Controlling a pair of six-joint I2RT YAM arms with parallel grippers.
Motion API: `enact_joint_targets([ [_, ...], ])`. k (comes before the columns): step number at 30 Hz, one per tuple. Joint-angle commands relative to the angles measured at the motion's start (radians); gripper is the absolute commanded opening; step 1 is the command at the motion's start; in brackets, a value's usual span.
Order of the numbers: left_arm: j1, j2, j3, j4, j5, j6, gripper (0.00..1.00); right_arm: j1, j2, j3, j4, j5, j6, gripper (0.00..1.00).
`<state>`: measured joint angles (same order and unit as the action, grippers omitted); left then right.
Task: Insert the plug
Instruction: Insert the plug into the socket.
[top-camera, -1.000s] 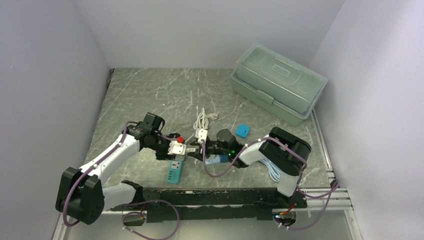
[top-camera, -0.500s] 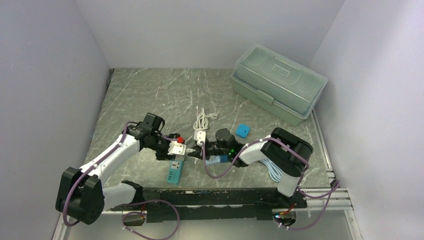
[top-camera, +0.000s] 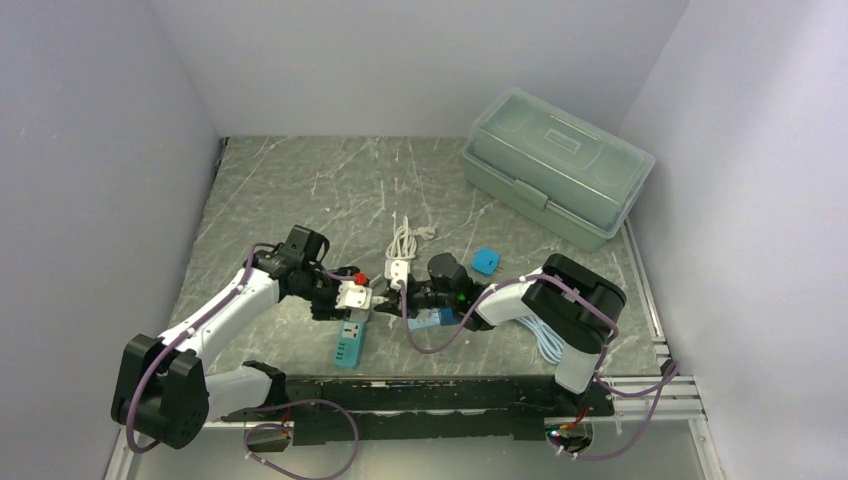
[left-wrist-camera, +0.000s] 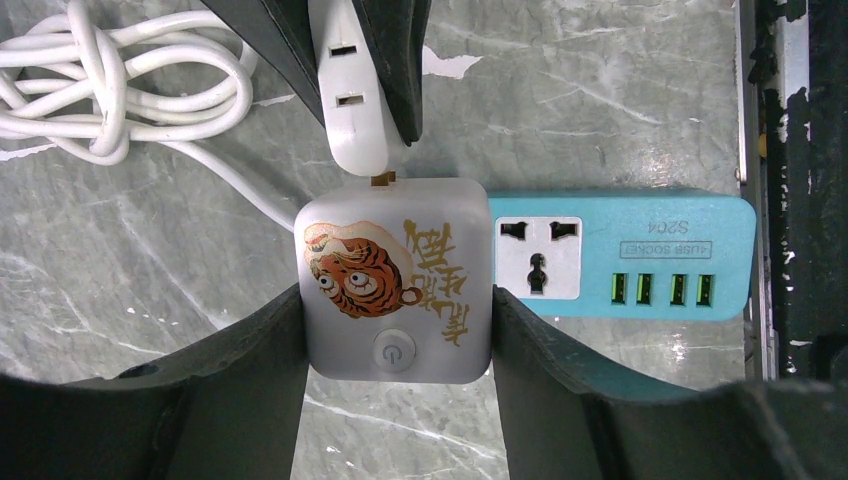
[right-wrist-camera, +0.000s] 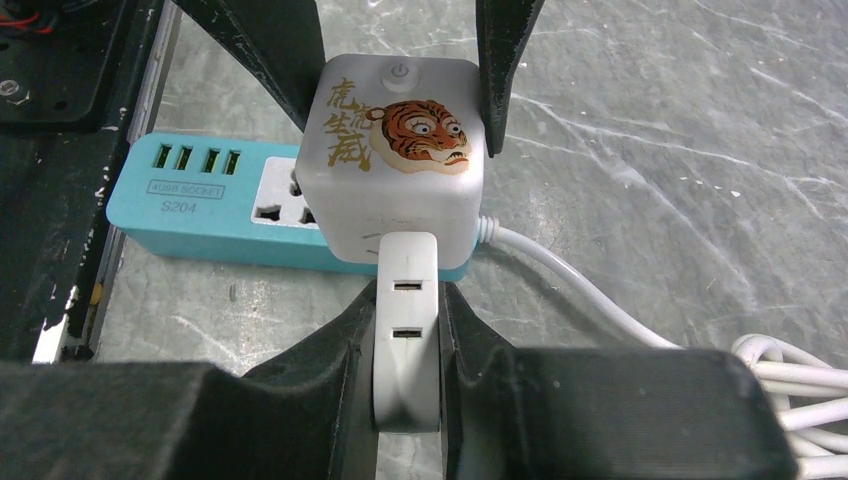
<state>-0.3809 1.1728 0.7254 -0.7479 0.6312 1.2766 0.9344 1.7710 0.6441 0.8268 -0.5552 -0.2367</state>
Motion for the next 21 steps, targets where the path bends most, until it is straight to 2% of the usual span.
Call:
enact_joint_targets([
  [1,-0.020,0.001,-0.034,-0.015,0.056,-0.001,0.00,0.010,0.025,0.053,0.036,-0.011,-0.007,0.00],
  [16,-0.032,0.007,-0.047,0.001,0.069,0.024,0.00,0.020,0.069,0.088,0.072,-0.019,0.020,0.00],
  [17,-0.032,0.007,-0.047,0.000,0.065,0.023,0.00,0.020,0.071,0.088,0.076,-0.016,0.028,0.02],
  [19,-0.032,0.004,-0.045,-0.007,0.052,0.028,0.00,0.020,0.072,0.080,0.092,0.004,0.045,0.28],
  [21,-0.032,-0.001,-0.044,-0.012,0.029,0.030,0.00,0.020,0.060,0.058,0.120,0.032,0.048,0.45],
])
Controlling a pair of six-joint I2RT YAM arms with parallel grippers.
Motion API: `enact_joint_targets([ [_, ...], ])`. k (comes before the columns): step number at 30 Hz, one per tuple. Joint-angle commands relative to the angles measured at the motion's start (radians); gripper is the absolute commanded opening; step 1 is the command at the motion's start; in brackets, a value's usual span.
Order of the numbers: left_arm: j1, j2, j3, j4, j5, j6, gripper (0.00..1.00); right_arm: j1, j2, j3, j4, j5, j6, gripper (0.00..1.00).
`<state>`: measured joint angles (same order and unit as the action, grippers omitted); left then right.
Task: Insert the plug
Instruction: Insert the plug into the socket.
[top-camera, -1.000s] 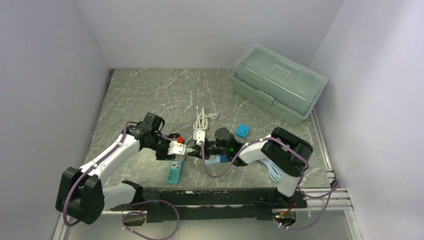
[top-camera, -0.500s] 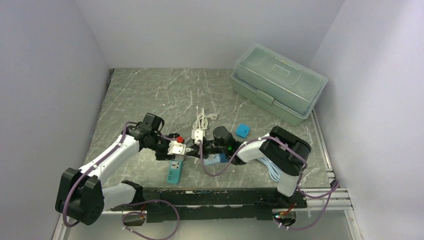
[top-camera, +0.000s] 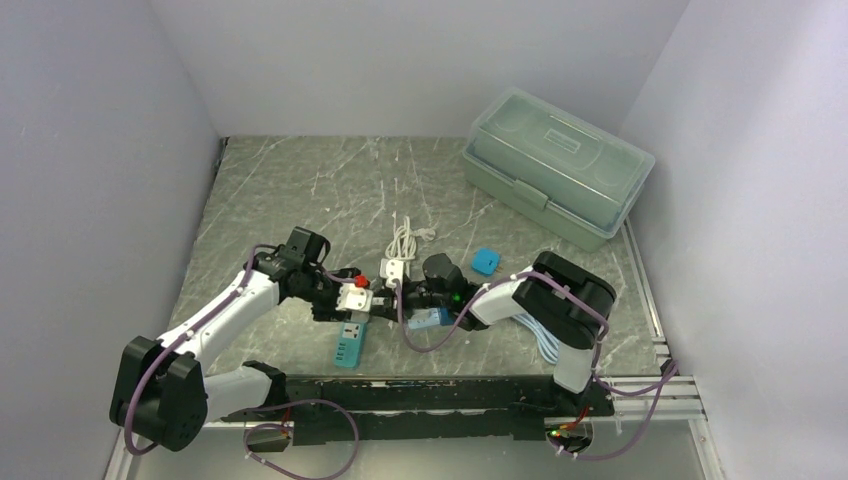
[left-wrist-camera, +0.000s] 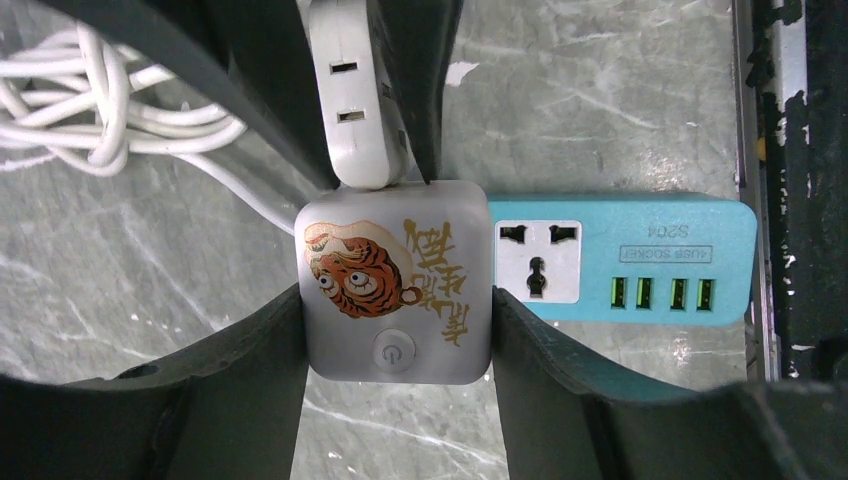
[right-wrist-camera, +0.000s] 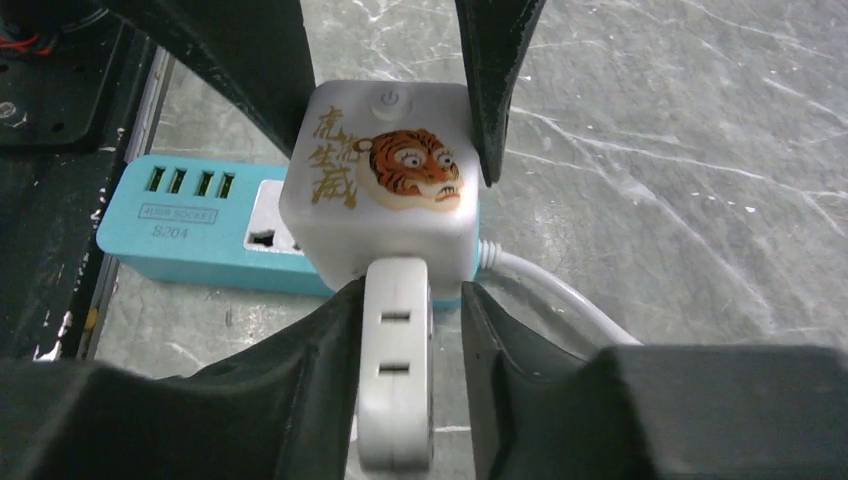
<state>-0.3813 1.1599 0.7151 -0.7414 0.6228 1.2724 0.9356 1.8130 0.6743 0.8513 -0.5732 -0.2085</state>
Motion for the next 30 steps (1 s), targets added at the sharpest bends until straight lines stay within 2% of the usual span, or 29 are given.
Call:
enact_joint_targets([
  [1,-0.031,0.011,-0.033,-0.019,0.025,0.033,0.00,0.019,0.004,0.020,0.093,0.069,0.015,0.53],
  [2,-0.031,0.009,-0.033,-0.015,0.008,0.028,0.00,0.018,-0.009,0.016,0.085,0.086,0.008,0.61],
  [3,-0.031,0.008,-0.035,-0.007,-0.012,0.022,0.00,0.017,-0.023,0.011,0.078,0.104,0.003,0.73],
  [4,-0.031,0.008,-0.037,0.001,-0.030,0.019,0.00,0.016,-0.036,0.009,0.071,0.117,-0.001,0.96],
  [5,-0.031,0.010,-0.039,0.010,-0.056,0.020,0.00,0.016,-0.053,0.010,0.058,0.130,-0.004,0.99],
  [13,-0.016,0.045,-0.044,0.063,-0.210,0.069,0.00,0.005,-0.227,-0.022,-0.059,0.210,-0.040,1.00],
  [17,0.051,0.090,-0.034,0.108,-0.266,0.120,0.00,0.002,-0.350,-0.062,-0.124,0.270,-0.046,1.00],
  [22,0.157,0.151,0.022,0.109,-0.296,0.195,0.00,-0.010,-0.501,-0.097,-0.217,0.486,0.001,1.00],
  [27,0.173,0.155,0.073,0.067,-0.260,0.201,0.00,-0.092,-0.570,-0.018,-0.454,0.758,0.215,1.00],
  [28,0.166,0.150,0.076,0.060,-0.251,0.194,0.02,-0.111,-0.565,0.007,-0.513,0.822,0.277,1.00],
  [29,0.156,0.147,0.076,0.054,-0.250,0.182,0.13,-0.131,-0.556,0.032,-0.577,0.869,0.322,1.00],
  [30,0.149,0.141,0.076,0.051,-0.250,0.165,0.28,-0.151,-0.538,0.061,-0.640,0.907,0.361,1.00],
])
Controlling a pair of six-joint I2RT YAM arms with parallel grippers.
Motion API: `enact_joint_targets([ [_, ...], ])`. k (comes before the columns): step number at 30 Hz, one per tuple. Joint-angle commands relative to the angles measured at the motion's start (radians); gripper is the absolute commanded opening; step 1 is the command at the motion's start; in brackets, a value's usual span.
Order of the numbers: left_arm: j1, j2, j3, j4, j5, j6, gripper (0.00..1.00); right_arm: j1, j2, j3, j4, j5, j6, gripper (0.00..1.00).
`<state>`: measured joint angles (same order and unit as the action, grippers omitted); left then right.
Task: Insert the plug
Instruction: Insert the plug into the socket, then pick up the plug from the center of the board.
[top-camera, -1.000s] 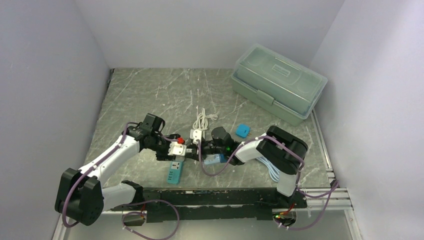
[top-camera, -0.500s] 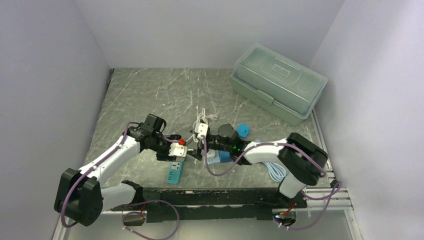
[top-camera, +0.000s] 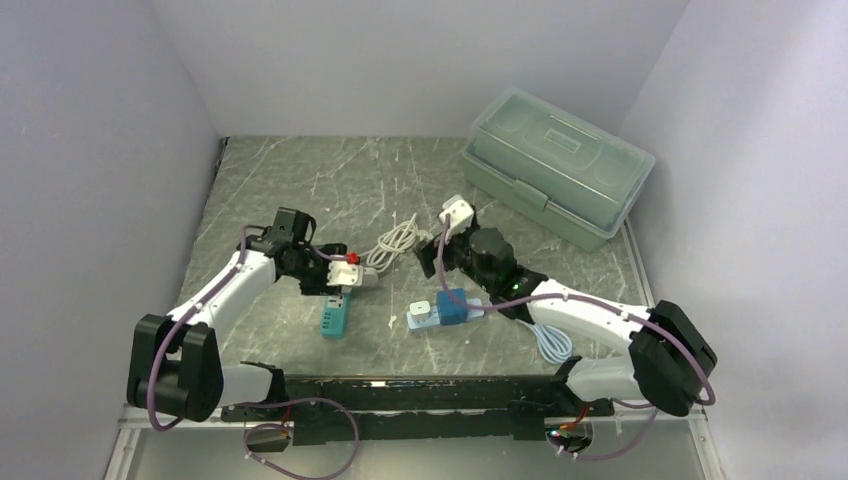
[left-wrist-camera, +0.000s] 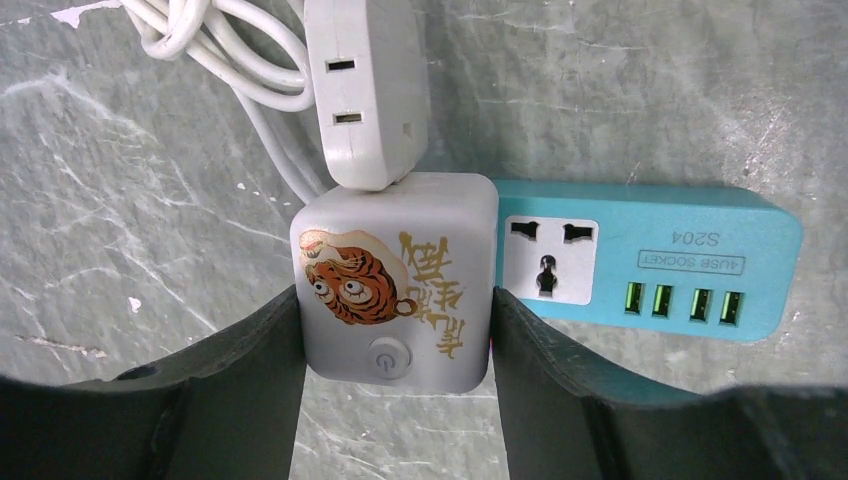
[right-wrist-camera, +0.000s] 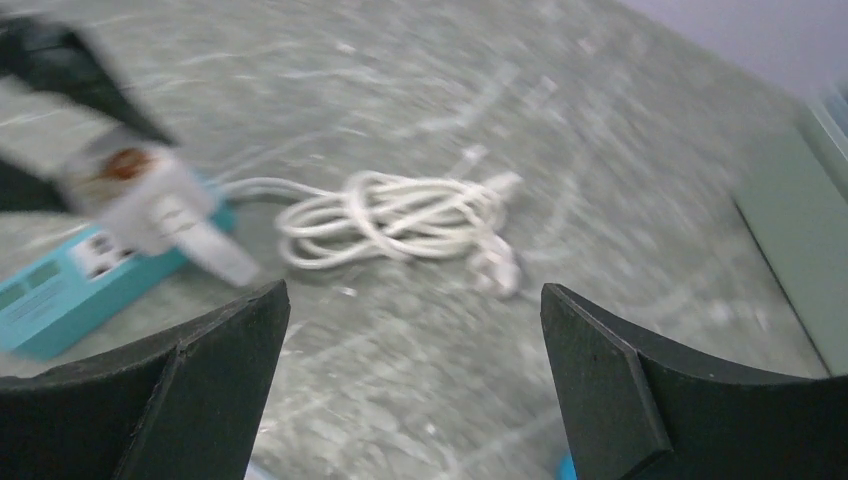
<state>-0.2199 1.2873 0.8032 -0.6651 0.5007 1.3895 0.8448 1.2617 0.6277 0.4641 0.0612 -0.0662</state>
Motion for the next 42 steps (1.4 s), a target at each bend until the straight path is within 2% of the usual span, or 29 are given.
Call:
enact_joint_targets([
  [1,-0.017,0.008,-0.014,-0.026,-0.130,0.035,0.47,-0.081,0.037,0.138,-0.317,0.293,0.245,1.00],
  [2,-0.019,0.002,-0.016,-0.028,-0.131,0.026,0.64,-0.101,0.060,0.166,-0.374,0.309,0.266,1.00],
  [5,-0.019,-0.018,-0.008,-0.034,-0.137,-0.022,0.98,-0.149,0.154,0.258,-0.548,0.387,0.342,1.00],
  [8,-0.018,-0.026,0.032,-0.058,-0.137,-0.109,1.00,-0.174,0.242,0.330,-0.698,0.467,0.412,1.00],
  [13,-0.006,-0.042,0.128,-0.117,-0.103,-0.256,1.00,-0.177,0.332,0.357,-0.792,0.524,0.519,1.00],
  [24,0.019,-0.044,0.385,-0.215,-0.101,-0.487,1.00,-0.214,0.413,0.319,-0.723,0.509,0.574,0.98],
  [28,0.037,-0.044,0.450,-0.169,-0.172,-0.602,1.00,-0.226,0.444,0.320,-0.707,0.493,0.579,0.92],
  [34,0.081,-0.061,0.519,-0.171,-0.166,-0.647,1.00,-0.230,0.448,0.308,-0.697,0.491,0.585,0.86],
  [38,0.085,-0.070,0.546,-0.152,-0.178,-0.672,1.00,-0.234,0.445,0.296,-0.688,0.476,0.593,0.72],
  [42,0.085,-0.084,0.583,-0.143,-0.179,-0.711,1.00,-0.236,0.455,0.297,-0.699,0.463,0.602,0.74],
])
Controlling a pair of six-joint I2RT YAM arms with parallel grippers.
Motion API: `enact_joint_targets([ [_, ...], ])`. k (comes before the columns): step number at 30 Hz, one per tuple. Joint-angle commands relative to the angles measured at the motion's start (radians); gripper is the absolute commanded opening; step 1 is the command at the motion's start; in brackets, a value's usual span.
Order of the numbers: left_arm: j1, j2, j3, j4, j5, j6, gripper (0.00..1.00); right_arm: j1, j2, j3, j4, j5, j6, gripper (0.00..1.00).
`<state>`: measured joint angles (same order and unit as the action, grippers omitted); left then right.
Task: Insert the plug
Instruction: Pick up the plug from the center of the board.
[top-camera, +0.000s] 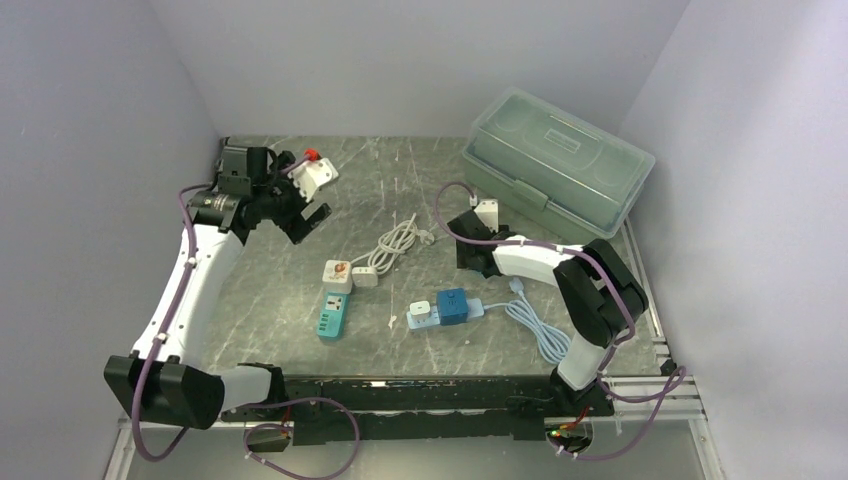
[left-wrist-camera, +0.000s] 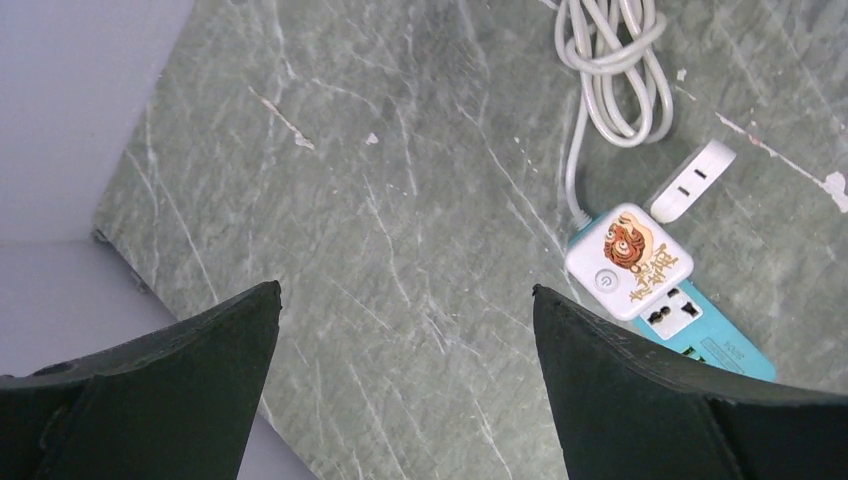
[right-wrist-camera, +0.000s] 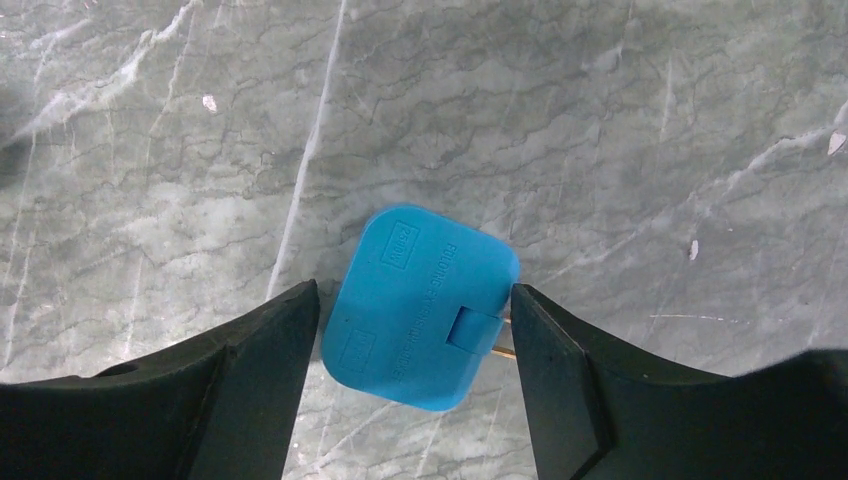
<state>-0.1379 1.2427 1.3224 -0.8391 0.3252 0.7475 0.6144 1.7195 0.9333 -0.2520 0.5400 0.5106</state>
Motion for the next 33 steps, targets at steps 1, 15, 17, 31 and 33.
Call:
enact_joint_targets([
  [1,0.004,-0.046,0.068,0.036,-0.001,-0.080,1.00,-0.005,-0.003,-0.012,0.013,-0.015,0.029,0.77],
  [15,0.004,-0.133,0.057,0.021,0.104,-0.094,1.00,-0.005,-0.045,-0.035,0.061,-0.075,0.036,0.53],
  [17,0.003,-0.155,0.040,0.018,0.161,-0.089,1.00,-0.005,-0.104,-0.042,0.085,-0.091,0.012,0.51],
  [31,0.001,-0.232,-0.088,-0.009,0.441,0.278,1.00,0.000,-0.389,0.073,0.006,-0.281,-0.167,0.69],
  [33,0.001,-0.218,-0.078,-0.027,0.452,0.282,1.00,-0.006,-0.338,0.084,-0.052,-0.213,-0.120,0.73],
])
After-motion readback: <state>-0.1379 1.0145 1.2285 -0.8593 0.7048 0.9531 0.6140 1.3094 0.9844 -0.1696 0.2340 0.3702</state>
